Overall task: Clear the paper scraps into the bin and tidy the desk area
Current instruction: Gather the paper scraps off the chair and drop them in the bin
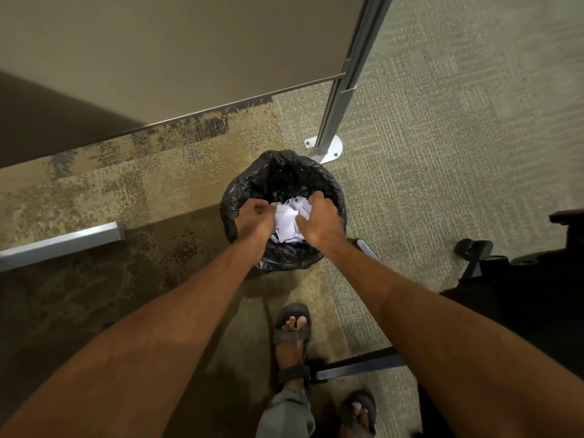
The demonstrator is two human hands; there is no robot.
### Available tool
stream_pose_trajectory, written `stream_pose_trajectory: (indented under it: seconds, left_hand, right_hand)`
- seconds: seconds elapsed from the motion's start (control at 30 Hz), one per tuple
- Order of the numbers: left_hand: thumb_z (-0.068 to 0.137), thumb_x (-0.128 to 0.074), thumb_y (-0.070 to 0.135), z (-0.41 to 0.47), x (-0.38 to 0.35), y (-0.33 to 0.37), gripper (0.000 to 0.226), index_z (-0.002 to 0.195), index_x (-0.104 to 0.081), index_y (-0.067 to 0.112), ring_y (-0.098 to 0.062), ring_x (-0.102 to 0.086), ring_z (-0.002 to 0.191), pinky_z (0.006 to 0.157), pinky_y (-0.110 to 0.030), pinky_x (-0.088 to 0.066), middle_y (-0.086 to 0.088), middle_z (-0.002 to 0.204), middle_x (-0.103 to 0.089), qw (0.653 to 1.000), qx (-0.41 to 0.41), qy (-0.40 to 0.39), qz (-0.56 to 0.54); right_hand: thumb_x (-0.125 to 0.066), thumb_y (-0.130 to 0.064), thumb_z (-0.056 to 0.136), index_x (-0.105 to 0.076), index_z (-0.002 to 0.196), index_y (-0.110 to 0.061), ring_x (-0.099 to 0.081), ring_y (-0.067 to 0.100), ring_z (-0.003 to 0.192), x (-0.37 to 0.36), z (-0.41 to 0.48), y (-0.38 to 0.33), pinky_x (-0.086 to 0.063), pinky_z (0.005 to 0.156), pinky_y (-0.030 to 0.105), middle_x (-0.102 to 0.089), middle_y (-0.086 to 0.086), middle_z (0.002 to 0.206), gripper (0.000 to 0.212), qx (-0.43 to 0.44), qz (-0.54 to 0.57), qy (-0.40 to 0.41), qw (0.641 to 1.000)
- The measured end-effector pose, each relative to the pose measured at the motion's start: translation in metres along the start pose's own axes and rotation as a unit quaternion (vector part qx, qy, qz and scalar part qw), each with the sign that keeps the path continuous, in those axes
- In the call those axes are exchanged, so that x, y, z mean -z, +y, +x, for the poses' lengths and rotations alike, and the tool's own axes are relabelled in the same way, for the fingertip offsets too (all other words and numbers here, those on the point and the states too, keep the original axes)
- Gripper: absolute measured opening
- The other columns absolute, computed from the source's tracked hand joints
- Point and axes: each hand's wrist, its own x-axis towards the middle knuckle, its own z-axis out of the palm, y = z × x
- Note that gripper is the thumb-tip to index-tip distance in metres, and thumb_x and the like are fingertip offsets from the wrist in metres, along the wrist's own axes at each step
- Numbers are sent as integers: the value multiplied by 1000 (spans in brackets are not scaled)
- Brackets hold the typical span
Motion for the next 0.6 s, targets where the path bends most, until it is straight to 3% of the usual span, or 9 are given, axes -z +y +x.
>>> stream_pose_trajectory:
  seconds: [0.13,0.23,0.33,0.5,0.6]
  left_hand:
    - [93,-61,24,-38,4,14,23,112,-61,10,-15,-59,92,77,-22,-45,-6,110,-66,990,-121,-60,36]
    - [93,-61,23,-67,5,24,26,115,-59,10,-14,-56,96,81,-23,-41,-7,111,-66,970,-217,-72,84]
    - [93,-59,22,-95,6,32,35,123,-54,6,-23,-57,108,87,-25,-38,-12,121,-62,949,-285,-56,121]
    - [99,-48,31,-147,14,45,49,141,-38,8,-21,-35,137,107,-30,-29,-9,149,-39,911,-372,-63,163]
    - [101,-40,35,-182,17,51,52,146,-31,10,-16,-28,141,111,-27,-24,-4,154,-32,897,-403,-76,163]
  right_hand:
    - [-59,-20,91,-41,127,-8,-44,32,120,19,-31,0,-44,93,42,-48,16,128,43,68,-79,46,994]
    - [-57,-24,91,-37,133,-10,-40,28,126,36,-51,3,-40,102,40,-45,13,136,49,99,-157,92,978]
    - [-53,-26,92,-37,133,-11,-34,30,133,55,-71,6,-34,108,42,-39,14,142,47,106,-186,119,970]
    - [-43,-25,97,-36,136,-10,-23,34,142,90,-112,15,-21,116,50,-32,18,149,43,127,-197,163,958]
    - [-36,-24,100,-28,143,-12,-14,31,146,110,-142,23,-10,120,49,-24,16,155,45,138,-176,173,959]
